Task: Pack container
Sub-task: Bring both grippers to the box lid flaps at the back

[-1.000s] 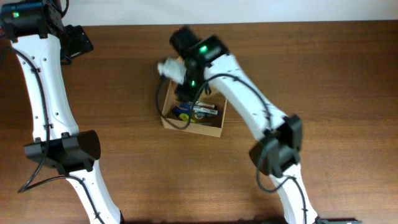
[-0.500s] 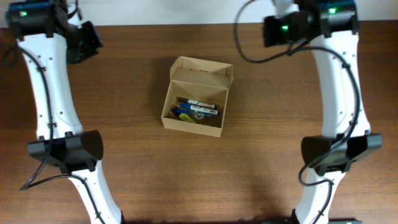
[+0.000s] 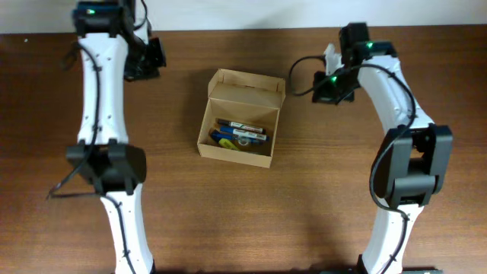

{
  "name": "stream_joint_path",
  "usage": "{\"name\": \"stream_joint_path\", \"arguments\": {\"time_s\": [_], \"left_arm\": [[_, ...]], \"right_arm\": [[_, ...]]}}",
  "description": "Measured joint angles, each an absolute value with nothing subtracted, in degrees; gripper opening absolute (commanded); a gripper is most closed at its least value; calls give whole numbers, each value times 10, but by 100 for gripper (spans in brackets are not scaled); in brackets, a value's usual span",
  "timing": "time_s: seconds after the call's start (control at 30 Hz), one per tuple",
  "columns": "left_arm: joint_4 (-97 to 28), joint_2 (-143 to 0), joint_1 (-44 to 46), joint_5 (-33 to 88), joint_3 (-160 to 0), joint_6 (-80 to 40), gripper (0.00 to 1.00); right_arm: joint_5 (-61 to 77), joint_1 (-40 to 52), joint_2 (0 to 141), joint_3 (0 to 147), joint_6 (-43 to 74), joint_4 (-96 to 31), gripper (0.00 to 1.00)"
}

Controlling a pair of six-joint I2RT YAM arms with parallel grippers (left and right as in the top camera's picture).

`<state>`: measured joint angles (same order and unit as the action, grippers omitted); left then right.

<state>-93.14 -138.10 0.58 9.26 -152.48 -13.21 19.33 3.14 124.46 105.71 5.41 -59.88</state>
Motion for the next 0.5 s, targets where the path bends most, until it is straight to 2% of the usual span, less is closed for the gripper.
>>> {"name": "stream_joint_path", "arguments": {"time_s": [0.2,0.5], "left_arm": [[-935,-1441,6,93,-1518,-130,2],[-935,-1445,6,95,-1517,-130,5]], "right_arm": [[238,58,1245,1005,61,-496,4],[280,119,1257,999,80,-365,4]]}}
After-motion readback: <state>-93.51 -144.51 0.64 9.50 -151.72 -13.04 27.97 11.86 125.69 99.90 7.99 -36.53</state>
